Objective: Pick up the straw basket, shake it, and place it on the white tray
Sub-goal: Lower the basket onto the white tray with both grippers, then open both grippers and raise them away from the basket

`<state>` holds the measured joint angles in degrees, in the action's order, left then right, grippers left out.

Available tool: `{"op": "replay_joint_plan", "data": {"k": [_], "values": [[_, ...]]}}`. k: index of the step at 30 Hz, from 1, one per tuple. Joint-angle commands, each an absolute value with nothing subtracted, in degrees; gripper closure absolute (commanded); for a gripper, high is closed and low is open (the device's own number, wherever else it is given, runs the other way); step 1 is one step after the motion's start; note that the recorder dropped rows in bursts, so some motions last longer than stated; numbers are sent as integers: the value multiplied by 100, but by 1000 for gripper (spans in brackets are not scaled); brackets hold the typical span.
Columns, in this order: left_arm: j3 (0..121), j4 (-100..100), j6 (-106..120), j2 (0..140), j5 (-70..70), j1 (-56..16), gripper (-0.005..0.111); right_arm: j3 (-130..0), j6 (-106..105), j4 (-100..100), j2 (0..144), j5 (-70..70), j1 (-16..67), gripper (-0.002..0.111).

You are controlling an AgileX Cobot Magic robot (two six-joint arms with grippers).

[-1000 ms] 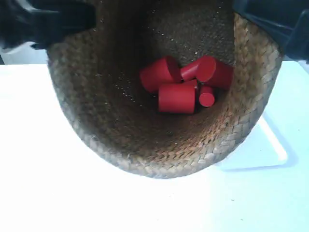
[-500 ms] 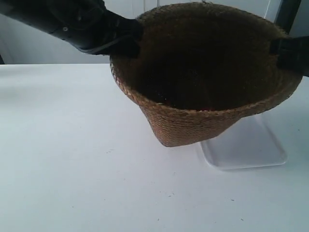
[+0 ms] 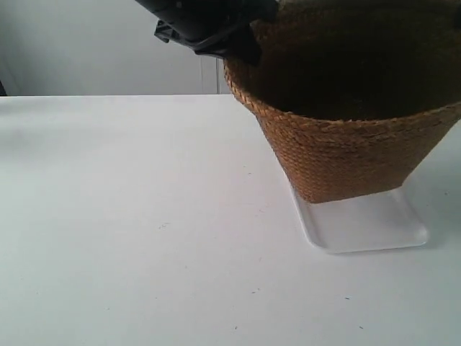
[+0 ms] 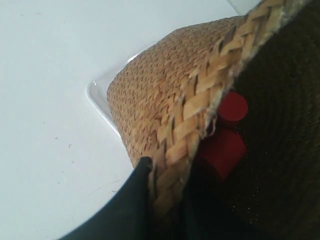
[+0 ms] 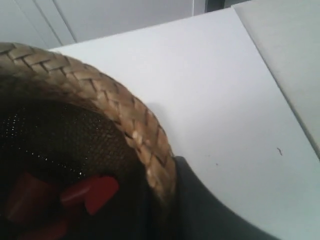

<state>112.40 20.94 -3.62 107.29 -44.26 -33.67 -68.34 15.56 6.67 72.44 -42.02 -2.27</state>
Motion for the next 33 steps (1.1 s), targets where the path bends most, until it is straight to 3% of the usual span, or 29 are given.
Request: {"op": "replay_joint_plan", "data": {"k": [1, 14, 17, 20, 25, 27, 33], "values": [[11690, 1293, -480, 11159, -5149, -3202, 107, -7028, 1672, 1761, 7636, -4566, -458, 108], [12080, 1369, -367, 11782, -5090, -3202, 107, -7093, 1934, 1927, 8077, -4318, -458, 108], [12080, 1540, -251, 11782, -4977, -3202, 104, -7093, 1923, 1798, 8077, -4157, -458, 101], [12080, 1586, -233, 11782, -4882, -3202, 89, -7082, 1912, 1771, 8077, -4062, -458, 83], [12080, 1624, -217, 11787, -4943, -3202, 40, -7082, 1912, 1585, 8077, -4112, -458, 41], [12080, 1624, -242, 11787, -5036, -3202, 27, -7082, 1912, 1509, 8086, -4125, -458, 32], [12080, 1549, -105, 11714, -4944, -3202, 24, -7082, 1881, 1521, 8086, -4029, -458, 29]]}}
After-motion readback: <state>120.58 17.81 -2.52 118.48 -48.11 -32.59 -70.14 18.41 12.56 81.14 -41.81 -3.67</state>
